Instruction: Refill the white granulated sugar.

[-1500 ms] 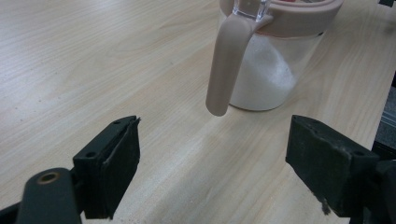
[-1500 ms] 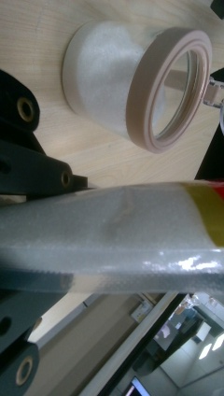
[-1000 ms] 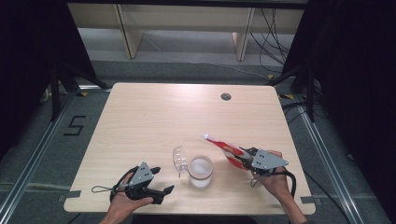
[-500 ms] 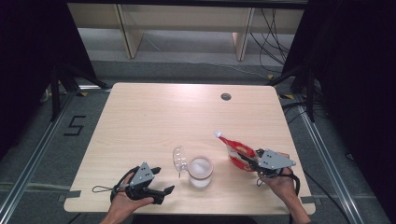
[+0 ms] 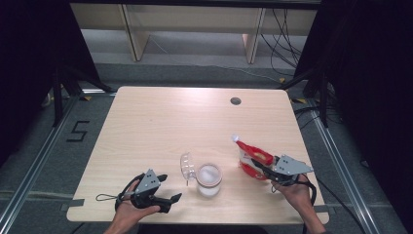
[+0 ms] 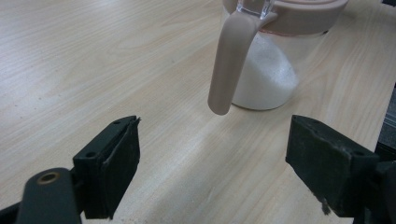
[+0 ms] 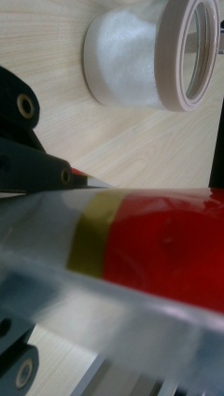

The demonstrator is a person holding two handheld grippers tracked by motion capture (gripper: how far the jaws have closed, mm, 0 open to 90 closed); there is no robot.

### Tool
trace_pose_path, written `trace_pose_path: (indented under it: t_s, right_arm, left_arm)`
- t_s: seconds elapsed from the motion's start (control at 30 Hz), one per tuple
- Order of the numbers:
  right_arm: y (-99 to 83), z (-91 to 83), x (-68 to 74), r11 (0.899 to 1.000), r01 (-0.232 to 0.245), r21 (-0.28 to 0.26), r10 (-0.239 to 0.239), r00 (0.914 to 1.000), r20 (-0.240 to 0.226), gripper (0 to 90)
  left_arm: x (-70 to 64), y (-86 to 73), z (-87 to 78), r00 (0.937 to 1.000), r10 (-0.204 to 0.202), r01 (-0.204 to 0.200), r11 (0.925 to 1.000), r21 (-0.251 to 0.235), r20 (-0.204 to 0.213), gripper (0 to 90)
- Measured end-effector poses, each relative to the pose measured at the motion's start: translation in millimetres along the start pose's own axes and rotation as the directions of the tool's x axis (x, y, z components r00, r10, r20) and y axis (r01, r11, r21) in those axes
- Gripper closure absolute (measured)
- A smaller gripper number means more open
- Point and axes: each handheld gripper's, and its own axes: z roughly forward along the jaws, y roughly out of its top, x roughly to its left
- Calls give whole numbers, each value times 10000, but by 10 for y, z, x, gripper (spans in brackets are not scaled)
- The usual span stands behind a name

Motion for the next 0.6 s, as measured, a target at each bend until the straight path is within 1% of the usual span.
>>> trace_pose_path:
  t_s: [0.03,0.07,0.1,0.13,0.17,0.2,0.27,0.33,0.37,0.4,0.47,0.5,0.53,0.57,0.6]
  right_arm:
    - [-10,-7,2,9995,-314,-21,314,9995,92,788]
    - [-10,-7,2,9995,-314,-21,314,9995,92,788]
    - [-12,-4,-17,9999,-90,-73,91,9999,80,787]
    - [-14,-12,1,9987,-507,68,506,9987,98,786]
    - [-18,-9,-14,9992,-387,35,387,9991,164,783]
    - [-28,-18,-21,9986,-529,43,529,9986,87,781]
    - [-61,-21,-28,9957,-906,-213,909,9958,143,769]
    - [-63,-19,-30,9959,-865,-262,869,9961,162,763]
    - [-63,-18,-29,9951,-956,-255,961,9952,193,752]
    - [-64,-19,-29,9928,-1168,-268,1173,9929,180,741]
    - [-69,-18,-31,9931,-1121,-337,1129,9933,253,723]
    - [-66,-23,-35,9920,-1234,-270,1239,9921,174,712]
    - [-76,-17,-39,9864,-1537,-583,1558,9872,339,675]
    - [-76,-17,-39,9864,-1537,-583,1558,9872,339,675]
    - [-75,-28,-28,9816,-1841,-510,1855,9823,244,669]
  left_arm:
    - [0,2,0,10000,37,-37,10000,-4,3,172]
    - [-1,2,0,10000,32,-32,10000,-8,6,172]
    - [0,1,1,10000,32,-32,10000,-2,1,172]
    - [0,1,2,10000,-2,2,10000,-1,-2,172]
    - [3,0,5,10000,-20,20,10000,-5,16,172]
    - [3,0,7,10000,-28,28,10000,-23,14,172]
    - [4,3,6,10000,-7,7,10000,-32,9,172]
    - [2,4,2,10000,14,-14,10000,-20,-13,172]
    - [8,5,-2,10000,33,-33,10000,33,-3,172]
    - [7,3,-1,10000,31,-31,10000,0,-55,172]
    - [6,1,6,10000,-30,30,10000,-65,2,172]
    - [7,1,7,10000,-25,25,10000,-49,0,172]
    - [6,1,6,10000,-49,49,10000,-60,17,172]
    - [6,1,6,10000,-49,49,10000,-60,17,172]
    - [5,4,1,10000,-27,27,10000,-58,-18,171]
